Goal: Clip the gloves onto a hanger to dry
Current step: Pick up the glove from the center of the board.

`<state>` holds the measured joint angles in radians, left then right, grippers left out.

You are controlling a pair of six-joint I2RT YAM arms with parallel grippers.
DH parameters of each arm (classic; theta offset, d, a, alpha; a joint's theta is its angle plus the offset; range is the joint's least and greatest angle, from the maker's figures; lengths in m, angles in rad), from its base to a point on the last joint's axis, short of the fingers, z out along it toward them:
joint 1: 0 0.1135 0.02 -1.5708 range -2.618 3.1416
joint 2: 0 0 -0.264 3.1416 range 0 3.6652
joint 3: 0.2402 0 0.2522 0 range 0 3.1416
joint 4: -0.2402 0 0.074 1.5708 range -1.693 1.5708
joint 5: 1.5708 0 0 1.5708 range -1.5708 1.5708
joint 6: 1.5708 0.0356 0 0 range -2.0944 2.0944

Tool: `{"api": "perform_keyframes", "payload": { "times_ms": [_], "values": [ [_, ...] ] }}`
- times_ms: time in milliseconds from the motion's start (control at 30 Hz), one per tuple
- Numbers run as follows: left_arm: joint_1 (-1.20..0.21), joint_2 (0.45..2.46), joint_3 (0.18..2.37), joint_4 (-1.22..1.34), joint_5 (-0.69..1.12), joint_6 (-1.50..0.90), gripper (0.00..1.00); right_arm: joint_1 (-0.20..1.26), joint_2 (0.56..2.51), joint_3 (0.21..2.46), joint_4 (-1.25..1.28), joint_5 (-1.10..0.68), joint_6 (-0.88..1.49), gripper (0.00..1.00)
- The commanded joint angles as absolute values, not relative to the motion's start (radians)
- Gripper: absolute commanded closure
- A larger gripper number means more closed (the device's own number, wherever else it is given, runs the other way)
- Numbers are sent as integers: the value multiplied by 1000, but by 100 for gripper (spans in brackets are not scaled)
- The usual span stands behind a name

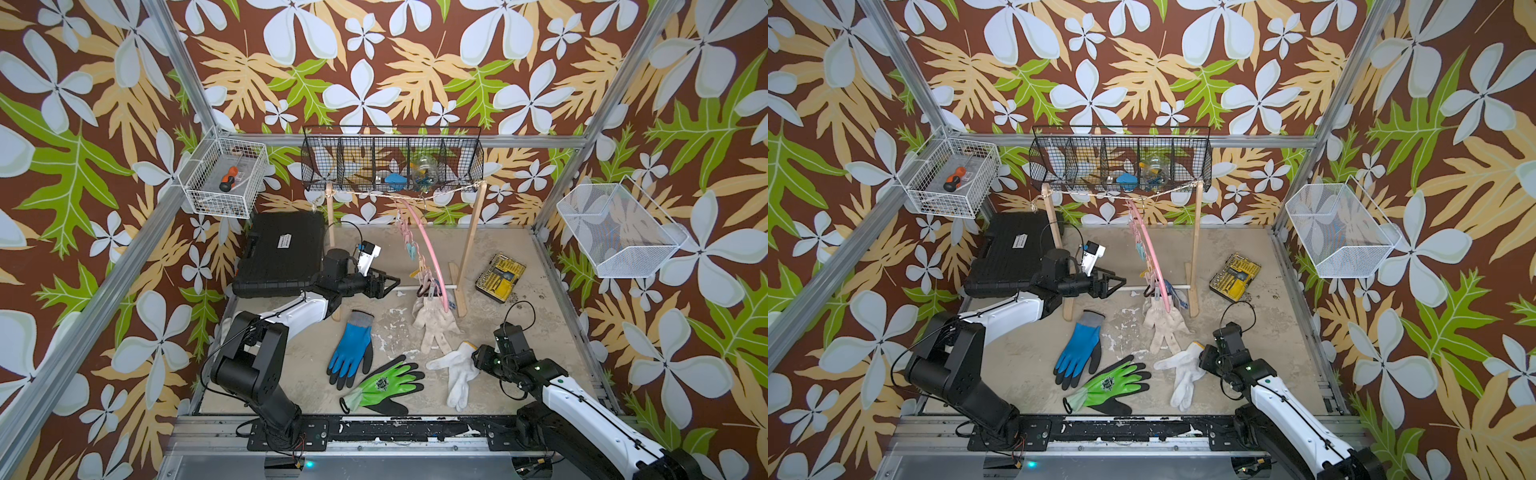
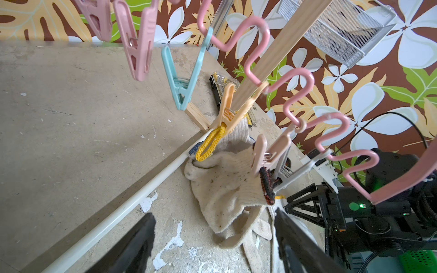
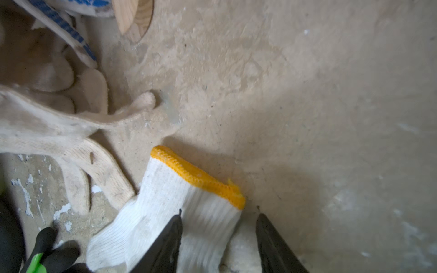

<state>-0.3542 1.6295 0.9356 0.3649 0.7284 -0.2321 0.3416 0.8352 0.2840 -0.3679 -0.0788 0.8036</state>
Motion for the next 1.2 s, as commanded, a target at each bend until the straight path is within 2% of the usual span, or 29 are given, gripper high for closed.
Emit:
{"api": "perform_keyframes", "payload": {
  "times_ms": [0, 67, 267, 300, 533, 767, 900, 1067, 1167],
  "values": [
    [-353, 1624, 933, 399, 759, -245, 19, 342, 866, 278, -319, -78, 791, 54],
    [-352, 1622, 931, 402, 762, -247, 19, 342, 874, 269, -303, -86, 795, 62],
    [-353, 1609, 910, 436, 792, -277, 19, 342, 833, 264, -309, -73, 787, 98],
    [-352, 1604, 902, 452, 801, -292, 19, 341, 814, 276, -320, -59, 779, 100],
    [-352, 1557, 854, 500, 850, -349, 19, 341, 767, 434, -400, 32, 693, 100],
    [-348, 1605, 909, 545, 848, -352, 19, 301, 818, 632, -348, 100, 468, 100],
    [-356, 1662, 966, 569, 818, -326, 20, 266, 890, 705, -256, 36, 347, 100],
    [-358, 1770, 1035, 639, 768, -317, 22, 260, 994, 739, -106, -132, 235, 100],
    [-357, 1818, 1087, 625, 743, -285, 22, 259, 1061, 787, -93, -185, 199, 100]
  ]
}}
